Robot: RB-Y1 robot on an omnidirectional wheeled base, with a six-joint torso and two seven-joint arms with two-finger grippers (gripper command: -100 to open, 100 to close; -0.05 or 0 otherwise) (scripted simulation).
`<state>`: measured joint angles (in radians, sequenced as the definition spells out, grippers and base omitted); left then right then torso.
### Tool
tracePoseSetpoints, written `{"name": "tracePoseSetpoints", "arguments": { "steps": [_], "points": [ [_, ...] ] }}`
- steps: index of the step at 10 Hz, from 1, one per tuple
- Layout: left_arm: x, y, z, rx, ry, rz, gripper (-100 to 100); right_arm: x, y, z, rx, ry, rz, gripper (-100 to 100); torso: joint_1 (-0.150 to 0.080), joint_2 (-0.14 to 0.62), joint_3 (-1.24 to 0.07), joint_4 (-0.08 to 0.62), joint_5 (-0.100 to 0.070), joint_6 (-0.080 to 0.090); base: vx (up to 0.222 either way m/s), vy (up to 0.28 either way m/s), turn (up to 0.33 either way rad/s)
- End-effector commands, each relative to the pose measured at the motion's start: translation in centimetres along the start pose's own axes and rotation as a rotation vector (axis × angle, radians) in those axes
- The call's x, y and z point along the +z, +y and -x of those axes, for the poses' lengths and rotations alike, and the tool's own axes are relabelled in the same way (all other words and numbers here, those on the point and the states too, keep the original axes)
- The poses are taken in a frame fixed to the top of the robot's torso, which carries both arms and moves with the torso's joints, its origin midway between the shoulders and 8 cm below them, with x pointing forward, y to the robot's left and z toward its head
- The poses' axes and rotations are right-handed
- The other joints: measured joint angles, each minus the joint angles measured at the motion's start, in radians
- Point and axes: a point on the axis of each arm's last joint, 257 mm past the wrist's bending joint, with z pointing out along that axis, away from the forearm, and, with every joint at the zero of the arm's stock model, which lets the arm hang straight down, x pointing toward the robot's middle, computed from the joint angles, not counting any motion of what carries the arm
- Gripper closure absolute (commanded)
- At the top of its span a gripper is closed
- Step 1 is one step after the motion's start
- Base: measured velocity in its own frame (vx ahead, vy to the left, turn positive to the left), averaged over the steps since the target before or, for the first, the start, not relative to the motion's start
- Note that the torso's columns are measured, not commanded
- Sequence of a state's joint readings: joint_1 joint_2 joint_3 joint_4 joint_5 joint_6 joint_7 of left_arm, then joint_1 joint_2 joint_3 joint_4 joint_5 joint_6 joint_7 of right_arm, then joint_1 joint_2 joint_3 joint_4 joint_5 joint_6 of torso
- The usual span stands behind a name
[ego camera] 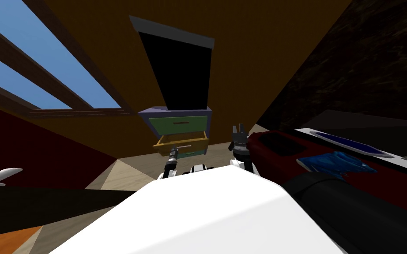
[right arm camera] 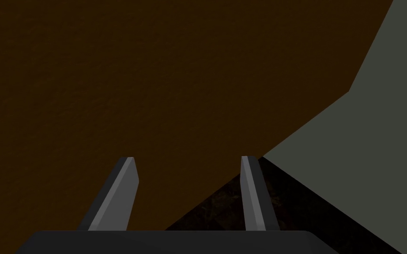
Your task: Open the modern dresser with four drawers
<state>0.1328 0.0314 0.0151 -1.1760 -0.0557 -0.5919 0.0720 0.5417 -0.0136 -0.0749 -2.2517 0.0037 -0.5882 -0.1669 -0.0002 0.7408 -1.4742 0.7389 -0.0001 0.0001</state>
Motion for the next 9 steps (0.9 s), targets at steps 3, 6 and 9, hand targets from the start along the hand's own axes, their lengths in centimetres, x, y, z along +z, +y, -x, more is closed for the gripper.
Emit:
{"name": "tracePoseSetpoints", "arguments": {
  "steps": [3,6,9],
  "points": [
    [3.5,-2.4,-0.2,-0.001,0.006,0.002,-100,0.0,0.0,0.0,0.0,0.0,0.0,0,-0.001,-0.001,-0.001,0.001,-0.001,0.0,-0.077,-0.006,0.011],
    [3.4,-1.7,-0.1,-0.002,0.005,0.027,0,0.0,0.0,0.0,0.0,0.0,0.0,0,-0.002,0.002,0.001,0.004,-0.003,-0.001,-0.034,-0.003,0.005],
    [3.2,-1.2,0.0,-0.002,0.004,0.04,0,0.0,0.0,0.0,0.0,0.0,0.0,0,-0.001,-0.002,-0.001,0.001,-0.001,0.0,0.0,0.0,0.0]
  ]
}}
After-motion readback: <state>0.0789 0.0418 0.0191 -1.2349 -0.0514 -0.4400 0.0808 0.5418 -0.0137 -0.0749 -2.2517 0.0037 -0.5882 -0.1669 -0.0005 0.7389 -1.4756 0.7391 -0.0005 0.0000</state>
